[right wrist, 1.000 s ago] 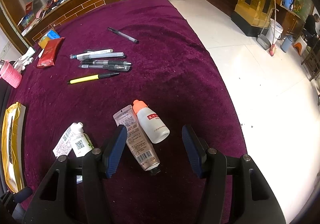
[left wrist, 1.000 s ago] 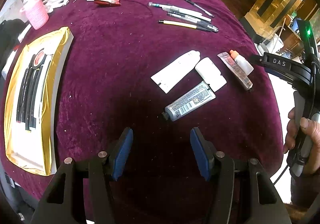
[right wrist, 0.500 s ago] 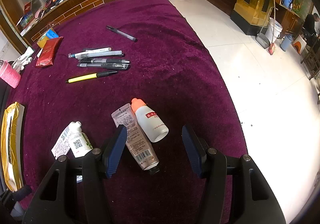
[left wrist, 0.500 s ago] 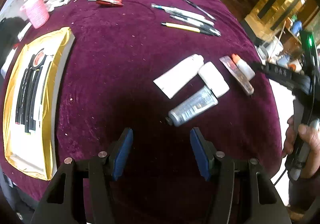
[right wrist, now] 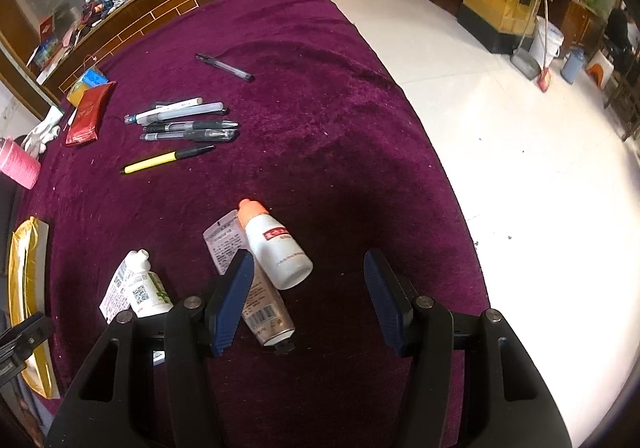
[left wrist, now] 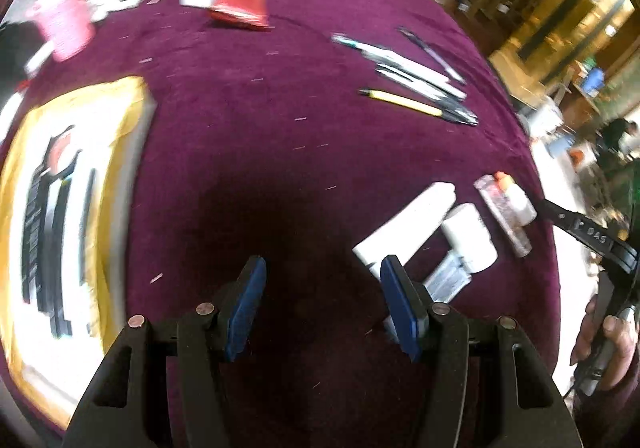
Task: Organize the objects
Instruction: 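Lower the right gripper over the orange-capped white bottle, then grasp the orange-capped bottle with the right gripper while the left grasps the small white bottle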
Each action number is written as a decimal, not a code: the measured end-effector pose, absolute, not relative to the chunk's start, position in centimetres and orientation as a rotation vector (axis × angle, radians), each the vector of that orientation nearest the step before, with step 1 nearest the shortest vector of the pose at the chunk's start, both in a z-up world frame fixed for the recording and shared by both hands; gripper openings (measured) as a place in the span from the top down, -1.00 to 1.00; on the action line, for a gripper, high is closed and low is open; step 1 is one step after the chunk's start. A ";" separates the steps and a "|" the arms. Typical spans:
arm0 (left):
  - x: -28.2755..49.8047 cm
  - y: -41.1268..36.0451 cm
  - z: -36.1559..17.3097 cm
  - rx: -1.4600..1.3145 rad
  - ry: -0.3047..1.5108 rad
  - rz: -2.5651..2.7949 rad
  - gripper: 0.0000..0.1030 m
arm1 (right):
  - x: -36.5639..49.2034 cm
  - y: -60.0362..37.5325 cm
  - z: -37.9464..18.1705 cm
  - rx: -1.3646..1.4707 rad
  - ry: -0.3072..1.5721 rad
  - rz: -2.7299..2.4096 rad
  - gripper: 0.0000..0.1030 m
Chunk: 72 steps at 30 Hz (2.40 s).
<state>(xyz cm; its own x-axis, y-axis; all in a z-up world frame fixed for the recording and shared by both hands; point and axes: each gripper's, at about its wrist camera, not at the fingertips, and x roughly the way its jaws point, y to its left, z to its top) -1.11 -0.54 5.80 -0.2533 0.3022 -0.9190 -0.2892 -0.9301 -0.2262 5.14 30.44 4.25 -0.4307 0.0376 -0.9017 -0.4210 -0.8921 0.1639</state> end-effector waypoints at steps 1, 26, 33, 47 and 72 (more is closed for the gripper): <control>-1.5 0.1 5.6 -1.632 -0.006 2.211 -0.03 | 5.3 30.6 4.2 -1.490 0.541 2.383 -0.09; -4.3 10.2 4.0 -1.440 0.203 1.868 -0.03 | 8.5 33.4 2.9 -1.519 0.669 2.407 -0.09; -3.3 9.3 6.2 -1.434 0.018 1.886 -0.03 | 3.2 29.1 4.2 -1.567 0.350 2.632 -0.09; -1.4 11.2 3.7 -1.603 -0.088 1.843 -0.03 | 0.6 28.2 1.0 -1.759 0.315 2.554 0.47; -1.1 10.7 5.7 -1.405 -0.040 1.993 0.46 | 4.1 31.1 1.6 -1.694 0.615 2.547 0.50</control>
